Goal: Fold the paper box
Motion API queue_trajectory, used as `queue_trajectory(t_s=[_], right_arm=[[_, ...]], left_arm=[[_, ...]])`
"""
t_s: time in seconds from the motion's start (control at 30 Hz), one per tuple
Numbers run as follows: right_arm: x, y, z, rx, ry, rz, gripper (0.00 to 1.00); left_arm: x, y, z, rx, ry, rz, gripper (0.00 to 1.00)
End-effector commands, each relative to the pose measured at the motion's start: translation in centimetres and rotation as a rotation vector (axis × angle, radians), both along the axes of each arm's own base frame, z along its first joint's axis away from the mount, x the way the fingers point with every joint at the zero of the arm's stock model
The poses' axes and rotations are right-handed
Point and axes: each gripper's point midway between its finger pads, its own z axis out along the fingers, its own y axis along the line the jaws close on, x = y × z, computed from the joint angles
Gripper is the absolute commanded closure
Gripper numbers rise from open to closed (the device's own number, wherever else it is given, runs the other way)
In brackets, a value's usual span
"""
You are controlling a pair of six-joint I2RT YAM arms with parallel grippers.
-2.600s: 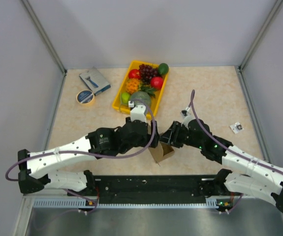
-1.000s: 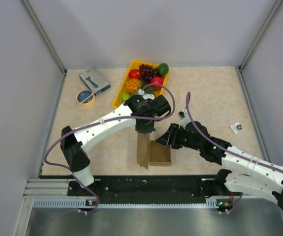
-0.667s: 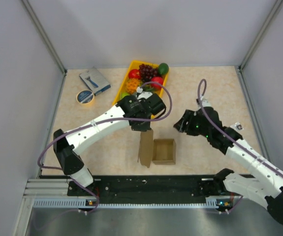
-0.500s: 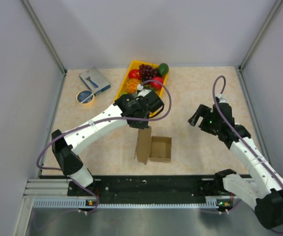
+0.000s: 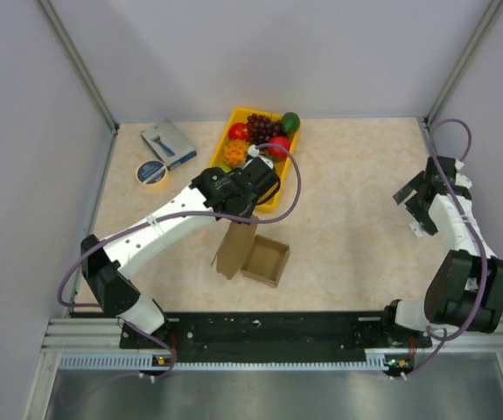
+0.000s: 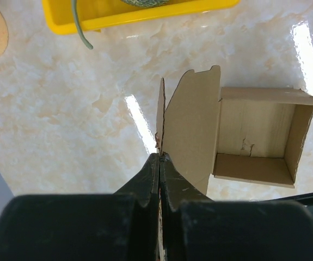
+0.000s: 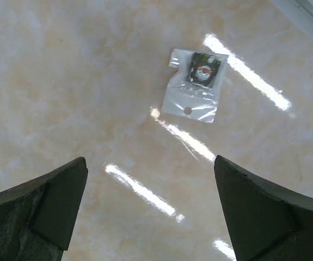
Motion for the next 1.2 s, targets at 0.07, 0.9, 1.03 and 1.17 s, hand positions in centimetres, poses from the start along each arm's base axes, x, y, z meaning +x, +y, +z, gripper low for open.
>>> queue_trajectory(t_s=[0.07,0.9,1.03,1.17], right_arm=[[0.5,-5.3,0.3,-0.079,0.027,-0.038,0.01],[2.1,-7.6,-9.3,0.042,0.288,-0.094,0.37],[1.7,-6.9,-9.6,0.066,0.288,-0.07,0.48],[1.4,-6.1,-9.5,0.086,0.261,-0.056,0.49]], left_arm=[[0.2,-1.7,1.5,-0.122,-0.054,-0.103,1.0],[-0.2,-1.1,2.2,-0.187,-0.065,-0.167,1.0],[-0.1,-1.4,2.4,-0.204,-0.07,-0.161,1.0],[0.1,-1.6,2.0,-0.198,-0.061,-0.145,1.0]])
